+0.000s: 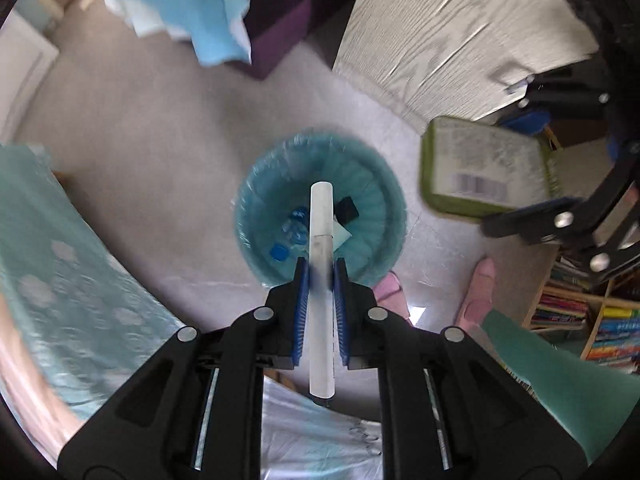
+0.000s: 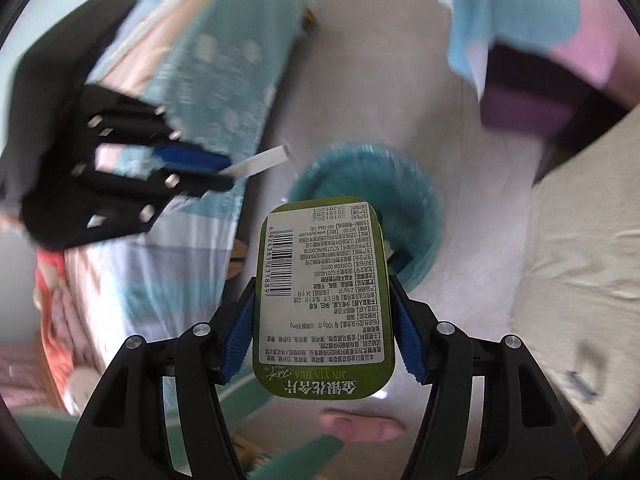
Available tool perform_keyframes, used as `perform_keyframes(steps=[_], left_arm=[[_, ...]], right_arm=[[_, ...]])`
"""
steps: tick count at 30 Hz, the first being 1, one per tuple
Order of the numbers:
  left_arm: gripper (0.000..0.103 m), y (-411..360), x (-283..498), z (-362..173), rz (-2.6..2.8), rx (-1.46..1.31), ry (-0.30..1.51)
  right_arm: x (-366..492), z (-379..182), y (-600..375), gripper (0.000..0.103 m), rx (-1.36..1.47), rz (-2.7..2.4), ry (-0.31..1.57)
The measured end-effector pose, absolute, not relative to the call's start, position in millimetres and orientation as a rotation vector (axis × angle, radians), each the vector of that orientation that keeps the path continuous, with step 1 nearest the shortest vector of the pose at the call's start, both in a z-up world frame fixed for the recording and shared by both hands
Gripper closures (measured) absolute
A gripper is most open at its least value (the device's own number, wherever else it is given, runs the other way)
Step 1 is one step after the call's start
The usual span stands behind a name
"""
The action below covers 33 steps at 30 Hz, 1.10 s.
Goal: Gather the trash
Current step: 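Open both tools to drop the tin and marker into the bin, then return both tools to the table toward the two blue-labelled small bottles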
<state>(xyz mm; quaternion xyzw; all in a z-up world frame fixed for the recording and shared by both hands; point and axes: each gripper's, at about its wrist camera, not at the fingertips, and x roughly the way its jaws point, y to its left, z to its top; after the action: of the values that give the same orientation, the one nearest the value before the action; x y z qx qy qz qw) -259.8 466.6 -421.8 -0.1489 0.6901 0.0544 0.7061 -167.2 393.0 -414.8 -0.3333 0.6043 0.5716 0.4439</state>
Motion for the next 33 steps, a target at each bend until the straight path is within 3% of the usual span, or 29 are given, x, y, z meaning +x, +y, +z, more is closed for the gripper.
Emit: perform_keyframes(steps=[5,6,7,9,10,16,24,31,33], left_arm=[[0.092,475,-265,-497,0.124,-0.396,1.597],[0.088,474,-267,-509,0.125,-0.404,1.611],[0.082,473,-268,-517,0.119,-0.408,1.626],[0.053,466,-271,-523,0.107,-0.352,1.632],[0.046,463,-272,-523,0.11,-0.321,1.634],[0.043,459,-273,-501,0.117,-0.322,1.605],[0.043,460,-287,-416,0.145,-0.349,1.521],[0.041,440,-279,-282,0.041,-0.246,1.427],[0.034,424,-266,-234,-0.022,-0.174,1.377]], right_arm=[[-178,-504,407,0.039,-0.863,1.351,1.572],[-176,-513,408,0.038,-0.868,1.347,1.586],[-171,-523,409,0.035,-0.87,1.336,1.607],[-171,-535,407,0.034,-0.836,1.341,1.656],[-170,-537,406,0.029,-0.834,1.339,1.66],[-153,-512,389,0.029,-0.777,1.317,1.648],[-147,-401,370,0.029,-0.687,1.395,1.564],[-147,-213,325,0.029,-0.455,1.507,1.394],[-142,-164,302,0.029,-0.407,1.508,1.326]])
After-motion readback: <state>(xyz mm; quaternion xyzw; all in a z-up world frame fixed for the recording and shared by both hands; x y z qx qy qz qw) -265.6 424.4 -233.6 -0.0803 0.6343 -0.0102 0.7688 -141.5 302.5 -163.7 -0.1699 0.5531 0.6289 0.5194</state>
